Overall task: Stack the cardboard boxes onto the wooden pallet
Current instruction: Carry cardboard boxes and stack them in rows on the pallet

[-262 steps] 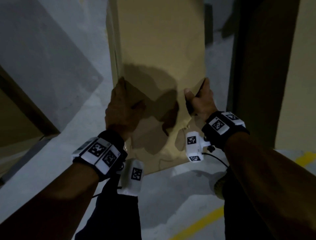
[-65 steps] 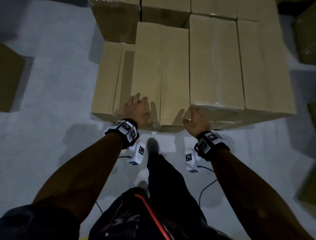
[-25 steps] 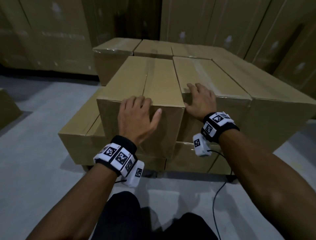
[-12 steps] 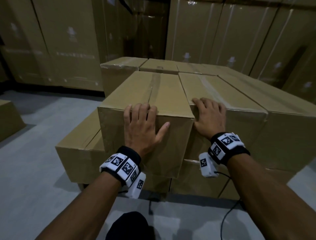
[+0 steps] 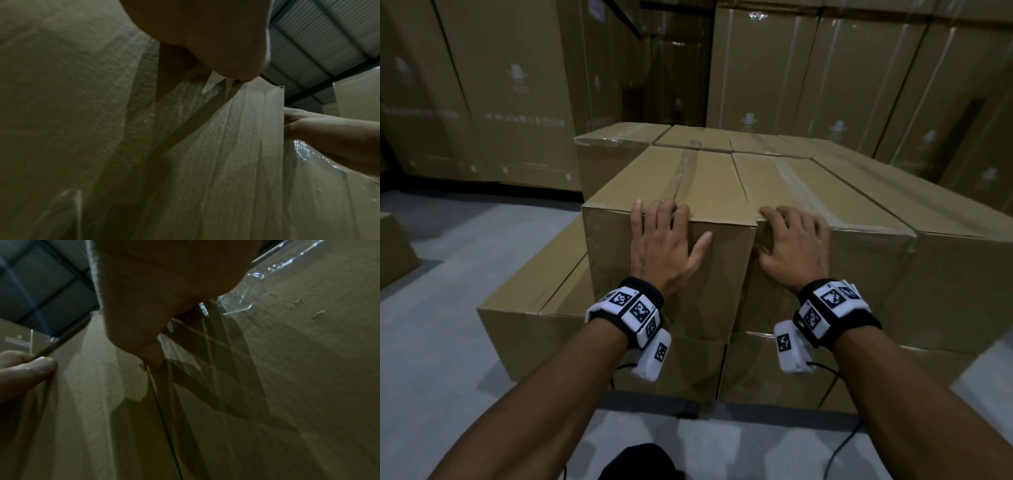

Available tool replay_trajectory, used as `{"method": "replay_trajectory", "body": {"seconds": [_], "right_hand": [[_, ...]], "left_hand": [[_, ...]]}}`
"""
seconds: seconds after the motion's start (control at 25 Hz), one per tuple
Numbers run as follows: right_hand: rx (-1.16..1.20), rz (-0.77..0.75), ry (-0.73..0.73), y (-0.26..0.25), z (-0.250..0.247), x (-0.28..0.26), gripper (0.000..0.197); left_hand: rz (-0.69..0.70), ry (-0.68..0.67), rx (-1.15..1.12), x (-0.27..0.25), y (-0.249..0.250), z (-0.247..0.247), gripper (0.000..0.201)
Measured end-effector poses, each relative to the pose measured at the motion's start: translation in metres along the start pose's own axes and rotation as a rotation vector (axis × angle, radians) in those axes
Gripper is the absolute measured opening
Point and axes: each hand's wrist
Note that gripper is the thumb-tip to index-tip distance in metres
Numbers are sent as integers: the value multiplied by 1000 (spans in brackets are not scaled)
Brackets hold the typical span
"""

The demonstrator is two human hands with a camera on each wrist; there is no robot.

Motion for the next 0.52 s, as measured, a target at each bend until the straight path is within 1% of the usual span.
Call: {"method": "replay_trajectory", "body": {"seconds": [0.24,0.52], "right_hand": [[-9,6,8,0,5,0,65],[-2,13,26,1,8,1,66]], "left_hand": [[-9,-43,-29,15,0,12,53],[-27,-34,-35,22,1,20,53]]}}
Point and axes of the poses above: each hand's wrist, its own x-axis towards the middle knuckle, its own z-axis out of the palm, y = z × x, and after that the axes turned 6 degrees about x, right-handed
